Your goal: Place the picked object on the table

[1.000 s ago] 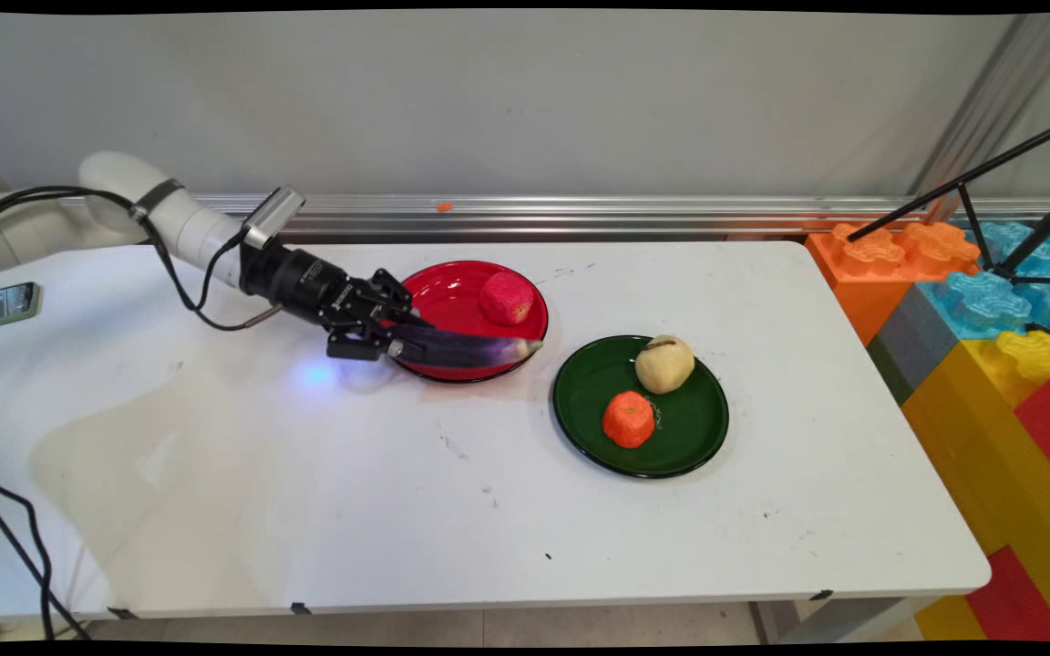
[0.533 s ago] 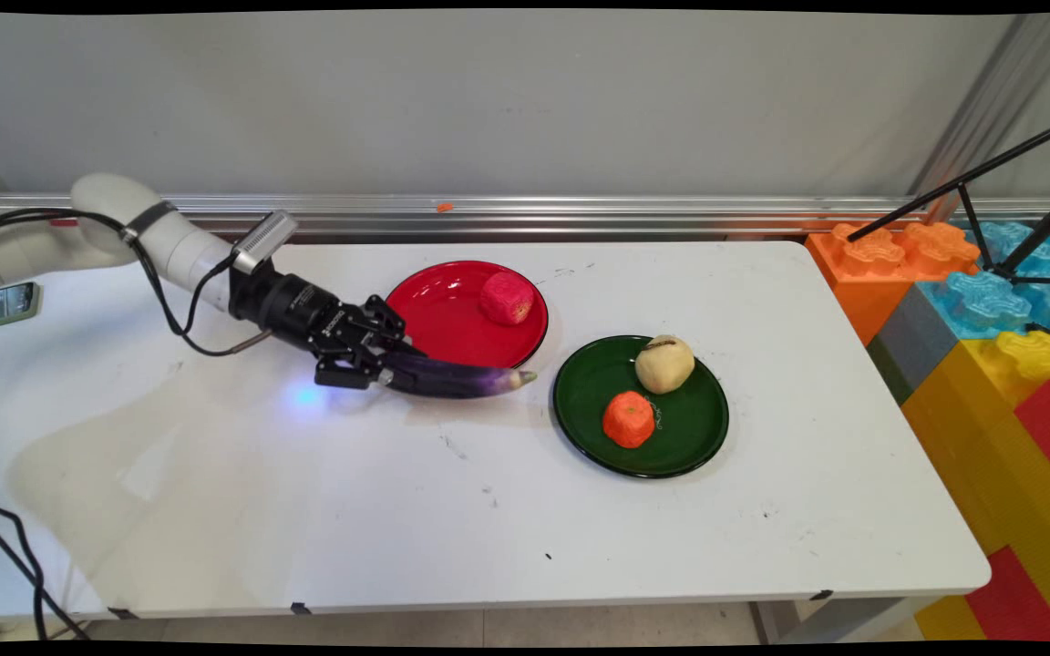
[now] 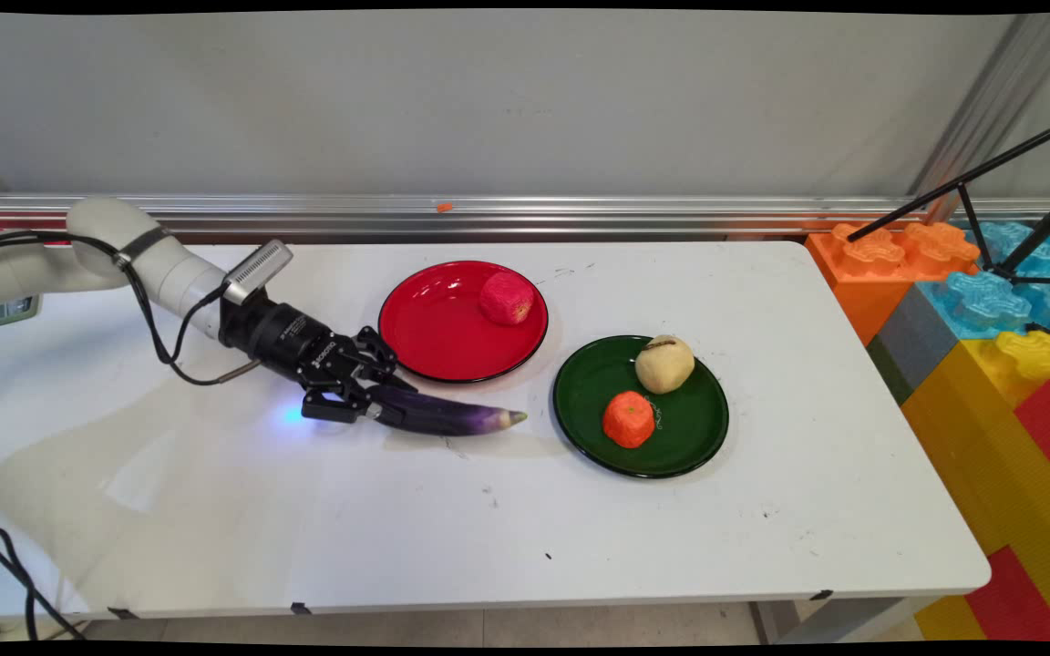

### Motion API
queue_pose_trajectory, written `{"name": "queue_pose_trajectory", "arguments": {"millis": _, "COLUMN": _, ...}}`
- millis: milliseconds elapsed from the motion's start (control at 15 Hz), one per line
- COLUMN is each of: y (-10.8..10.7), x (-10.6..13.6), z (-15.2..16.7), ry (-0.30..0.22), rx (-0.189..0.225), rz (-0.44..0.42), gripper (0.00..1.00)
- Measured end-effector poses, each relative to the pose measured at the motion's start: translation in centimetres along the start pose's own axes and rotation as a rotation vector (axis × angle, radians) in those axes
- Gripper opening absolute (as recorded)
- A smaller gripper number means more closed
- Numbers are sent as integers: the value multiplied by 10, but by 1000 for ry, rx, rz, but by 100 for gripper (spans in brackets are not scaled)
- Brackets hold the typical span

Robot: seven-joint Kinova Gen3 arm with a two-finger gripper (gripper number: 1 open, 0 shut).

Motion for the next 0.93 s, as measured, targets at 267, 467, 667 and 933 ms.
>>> {"name": "queue_pose_trajectory", "arguments": {"millis": 267, "y": 1, "x": -9, "z": 3, "ry": -18, "rx": -8, "rz": 2, "gripper": 0}}
{"name": "queue_pose_trajectory", "arguments": {"millis": 467, "y": 0, "x": -14, "z": 4, "ry": -32, "rx": -12, "rz": 2, "gripper": 0}}
{"name": "queue_pose_trajectory", "arguments": {"millis": 667, "y": 0, "x": -18, "z": 4, "ry": -44, "rx": -17, "rz": -1, "gripper": 100}}
{"name": "queue_pose_trajectory", "arguments": {"millis": 933, "y": 1, "x": -21, "z": 3, "ry": -54, "rx": -26, "rz": -7, "gripper": 100}}
